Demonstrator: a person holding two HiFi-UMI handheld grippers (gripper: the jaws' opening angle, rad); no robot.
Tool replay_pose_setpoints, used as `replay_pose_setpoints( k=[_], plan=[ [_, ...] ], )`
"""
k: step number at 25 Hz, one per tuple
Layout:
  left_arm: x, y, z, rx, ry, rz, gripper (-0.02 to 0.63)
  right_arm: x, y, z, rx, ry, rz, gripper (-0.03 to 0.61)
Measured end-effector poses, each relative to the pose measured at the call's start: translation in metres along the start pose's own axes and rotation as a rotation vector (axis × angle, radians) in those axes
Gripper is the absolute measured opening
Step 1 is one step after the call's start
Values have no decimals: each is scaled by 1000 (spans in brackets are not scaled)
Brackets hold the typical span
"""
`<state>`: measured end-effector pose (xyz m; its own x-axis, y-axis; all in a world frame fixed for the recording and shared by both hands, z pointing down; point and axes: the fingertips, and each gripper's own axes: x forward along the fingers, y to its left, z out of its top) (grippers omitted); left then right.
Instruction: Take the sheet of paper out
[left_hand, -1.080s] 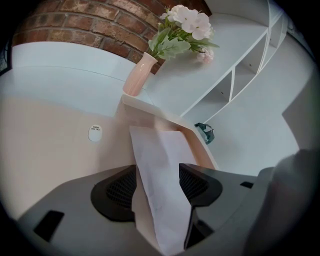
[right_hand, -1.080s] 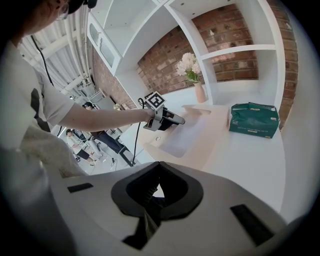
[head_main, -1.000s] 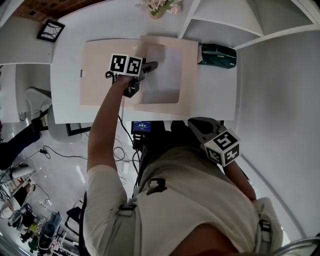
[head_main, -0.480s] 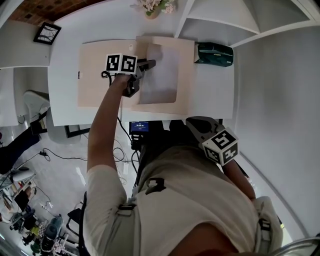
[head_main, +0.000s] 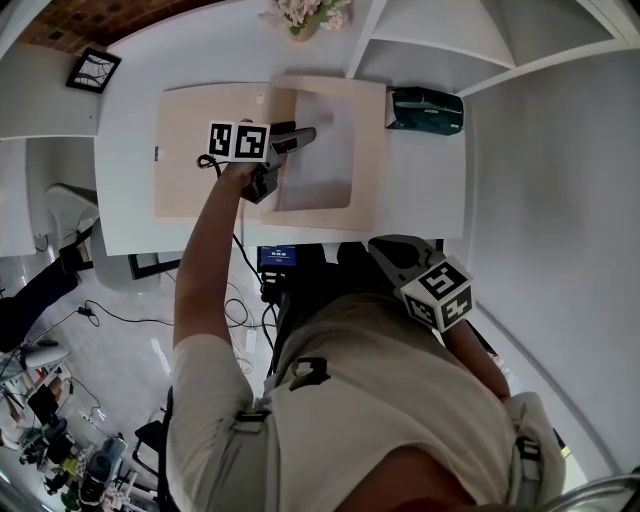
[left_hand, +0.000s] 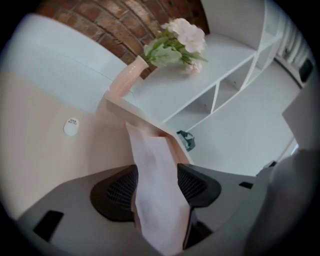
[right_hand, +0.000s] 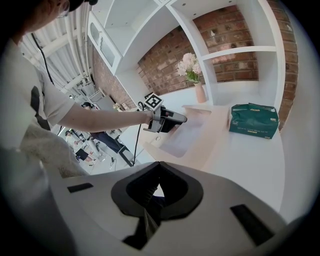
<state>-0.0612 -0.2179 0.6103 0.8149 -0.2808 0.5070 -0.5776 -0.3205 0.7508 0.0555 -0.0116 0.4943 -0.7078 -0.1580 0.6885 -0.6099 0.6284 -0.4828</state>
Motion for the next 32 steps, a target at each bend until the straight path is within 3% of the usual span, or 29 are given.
replay_pose_setpoints(
  k=[3,6,11,18,32],
  plan=[
    [8,8,-9,98,53,113,253,1,0,0,-4,1,0,18],
    [10,15,-10,118,37,186,252,0,1,1,-8,1,-4,18],
    [13,19,-8,108,23,217,230,-1,1,0,-12,-2,-3,18],
    [12,32,-8,143,36,334,107,-3,1,-3,-11,-4,0,18],
    [9,44,-2,175,33,442,18,-5,6,-4,-21,-28,-16,18]
  ],
)
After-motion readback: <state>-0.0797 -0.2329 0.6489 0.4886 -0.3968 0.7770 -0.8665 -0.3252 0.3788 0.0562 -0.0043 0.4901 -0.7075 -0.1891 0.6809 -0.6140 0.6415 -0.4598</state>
